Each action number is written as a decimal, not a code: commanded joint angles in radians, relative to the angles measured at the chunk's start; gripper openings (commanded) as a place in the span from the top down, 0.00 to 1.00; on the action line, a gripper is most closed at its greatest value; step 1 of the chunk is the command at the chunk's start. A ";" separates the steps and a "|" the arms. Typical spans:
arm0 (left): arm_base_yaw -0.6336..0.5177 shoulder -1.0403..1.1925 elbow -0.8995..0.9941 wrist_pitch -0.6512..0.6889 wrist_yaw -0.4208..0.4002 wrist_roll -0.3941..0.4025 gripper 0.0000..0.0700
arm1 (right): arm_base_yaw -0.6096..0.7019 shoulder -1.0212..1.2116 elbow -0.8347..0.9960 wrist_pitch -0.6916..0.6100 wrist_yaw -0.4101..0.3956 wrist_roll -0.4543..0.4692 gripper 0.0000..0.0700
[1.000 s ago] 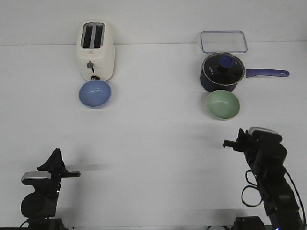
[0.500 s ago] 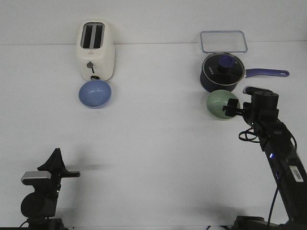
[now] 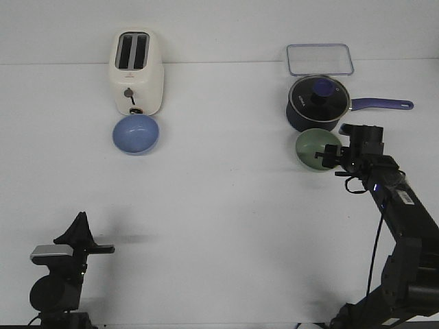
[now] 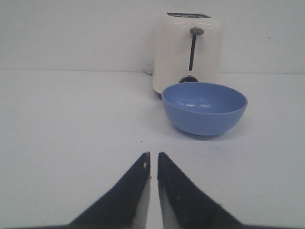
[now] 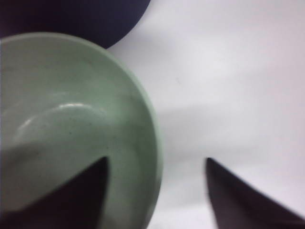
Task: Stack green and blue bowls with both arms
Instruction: 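Reach the right gripper forward to the rim of the pale green bowl, then grasp the green bowl rim with the right gripper and carry it toward the table center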
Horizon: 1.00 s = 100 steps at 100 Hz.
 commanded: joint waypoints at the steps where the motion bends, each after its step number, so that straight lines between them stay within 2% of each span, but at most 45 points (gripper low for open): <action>1: 0.002 -0.001 -0.020 0.011 0.001 0.011 0.98 | -0.002 0.022 0.028 0.019 -0.003 -0.016 0.99; 18: 0.002 -0.001 -0.020 0.011 0.001 0.011 0.98 | -0.003 0.007 0.039 0.012 -0.017 -0.018 1.00; 39: 0.002 -0.001 -0.020 0.011 0.001 0.011 0.98 | -0.009 -0.135 0.043 -0.002 -0.130 -0.001 1.00; 62: 0.002 -0.001 -0.020 0.011 0.001 0.011 0.98 | 0.018 -0.356 0.041 -0.130 -0.267 0.014 1.00; 76: 0.002 -0.001 -0.020 0.011 0.001 0.011 0.98 | 0.117 -0.442 0.022 -0.238 -0.264 0.002 1.00; 88: 0.002 -0.001 -0.020 0.011 0.001 0.011 0.98 | 0.244 -0.493 -0.040 -0.251 -0.258 0.004 1.00; 100: 0.002 -0.001 -0.020 0.012 0.001 0.007 0.98 | 0.399 -0.499 -0.106 -0.247 -0.185 0.031 1.00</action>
